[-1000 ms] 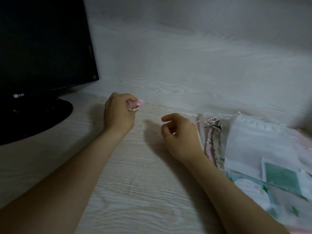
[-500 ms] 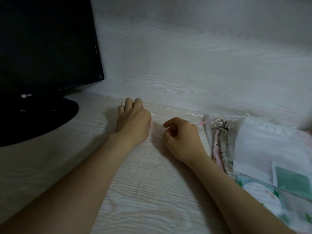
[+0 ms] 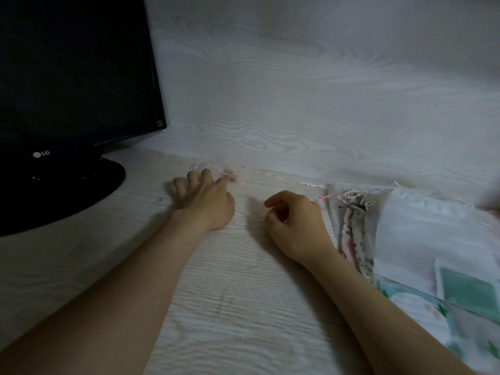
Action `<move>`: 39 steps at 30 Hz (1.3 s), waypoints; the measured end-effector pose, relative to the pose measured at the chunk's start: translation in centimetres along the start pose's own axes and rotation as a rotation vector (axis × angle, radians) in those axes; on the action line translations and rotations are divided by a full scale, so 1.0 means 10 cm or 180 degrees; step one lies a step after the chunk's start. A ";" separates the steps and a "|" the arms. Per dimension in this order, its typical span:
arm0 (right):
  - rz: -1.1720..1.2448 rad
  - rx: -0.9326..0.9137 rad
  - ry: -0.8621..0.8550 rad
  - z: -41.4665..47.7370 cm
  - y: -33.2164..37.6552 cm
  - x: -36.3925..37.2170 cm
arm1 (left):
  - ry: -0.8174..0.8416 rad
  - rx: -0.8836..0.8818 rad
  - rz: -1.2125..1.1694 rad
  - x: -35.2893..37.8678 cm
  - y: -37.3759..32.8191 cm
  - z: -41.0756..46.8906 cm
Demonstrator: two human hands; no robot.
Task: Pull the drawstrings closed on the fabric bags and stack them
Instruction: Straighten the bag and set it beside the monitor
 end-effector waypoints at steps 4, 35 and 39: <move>-0.0018 0.0031 0.0038 -0.01 0.00 0.00 | 0.0011 -0.0149 -0.0085 0.03 0.05 0.05; -0.2231 0.1471 -0.0482 -0.46 -0.32 -1.04 | -0.0060 0.2285 -0.1504 0.13 -1.24 -0.58; -0.2295 0.0285 -0.0640 -0.41 0.16 -0.91 | -0.0352 0.1926 -0.2261 0.05 -1.06 -0.49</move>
Point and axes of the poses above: each hand's wrist, its own z-axis towards the middle knuckle, its own x-axis out of the palm, y = z × x, the point moved 8 cm from there along z, towards the middle knuckle, and after that the axes turned 9 degrees about y, right-handed, at the moved point
